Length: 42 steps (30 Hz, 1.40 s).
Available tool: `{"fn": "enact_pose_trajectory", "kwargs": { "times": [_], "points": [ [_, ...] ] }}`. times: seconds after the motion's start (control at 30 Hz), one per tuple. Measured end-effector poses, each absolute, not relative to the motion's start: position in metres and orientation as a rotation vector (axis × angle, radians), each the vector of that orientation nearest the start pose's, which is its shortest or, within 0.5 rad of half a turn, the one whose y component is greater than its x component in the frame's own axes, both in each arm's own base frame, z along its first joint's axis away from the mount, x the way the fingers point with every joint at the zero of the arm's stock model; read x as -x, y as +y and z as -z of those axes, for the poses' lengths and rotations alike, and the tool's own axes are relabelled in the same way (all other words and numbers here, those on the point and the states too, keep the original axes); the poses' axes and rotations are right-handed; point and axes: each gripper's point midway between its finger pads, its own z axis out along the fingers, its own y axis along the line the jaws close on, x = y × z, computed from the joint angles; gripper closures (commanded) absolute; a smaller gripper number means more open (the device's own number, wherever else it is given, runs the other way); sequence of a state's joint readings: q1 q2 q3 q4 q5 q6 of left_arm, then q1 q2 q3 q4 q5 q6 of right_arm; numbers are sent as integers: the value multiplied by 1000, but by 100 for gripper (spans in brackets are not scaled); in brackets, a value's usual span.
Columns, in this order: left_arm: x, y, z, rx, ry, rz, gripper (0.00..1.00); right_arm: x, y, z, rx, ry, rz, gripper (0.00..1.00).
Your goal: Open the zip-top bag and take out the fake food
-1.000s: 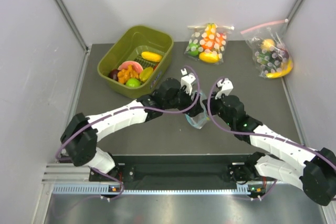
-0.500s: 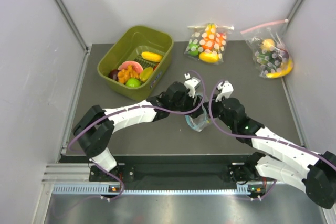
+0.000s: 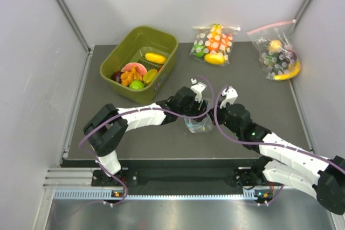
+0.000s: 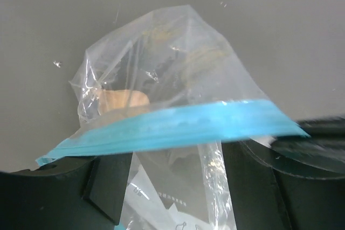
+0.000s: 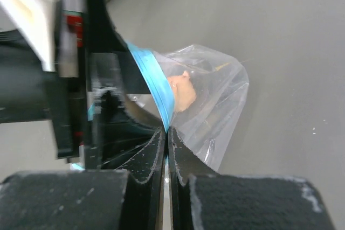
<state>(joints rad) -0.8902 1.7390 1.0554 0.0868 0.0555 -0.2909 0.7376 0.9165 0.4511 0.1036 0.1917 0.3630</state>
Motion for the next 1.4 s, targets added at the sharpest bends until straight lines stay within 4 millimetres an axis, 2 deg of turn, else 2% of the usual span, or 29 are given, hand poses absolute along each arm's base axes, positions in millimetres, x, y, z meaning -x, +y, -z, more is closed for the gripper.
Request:
{"fn": "enact_pose_trajectory", "kwargs": {
  "times": [0.17, 0.43, 0.67, 0.8, 0.83, 1.23, 1.3, 1.4],
  "points": [
    [-285, -380, -81, -719, 2163, 672, 31, -249, 209, -142, 253, 1952, -561, 100],
    [-295, -372, -77, -726, 2144, 582, 30, -247, 213, -136, 270, 1969, -567, 100],
    [-301, -364, -53, -749, 2173, 490, 30, -245, 214, -133, 276, 1976, -567, 100],
    [-304, -364, -43, -757, 2183, 456, 35, -243, 216, -130, 285, 1984, -570, 100],
    [-305, -365, -43, -759, 2182, 453, 39, -243, 216, -130, 287, 1986, -571, 100],
    [-318, -374, -43, -743, 2161, 435, 38, -242, 222, -124, 288, 2003, -588, 100],
    [-319, -375, -41, -744, 2163, 434, 40, -242, 222, -123, 286, 2007, -588, 100],
    [-322, -379, -38, -746, 2162, 432, 50, -242, 222, -120, 284, 2012, -589, 100]
  ]
}}
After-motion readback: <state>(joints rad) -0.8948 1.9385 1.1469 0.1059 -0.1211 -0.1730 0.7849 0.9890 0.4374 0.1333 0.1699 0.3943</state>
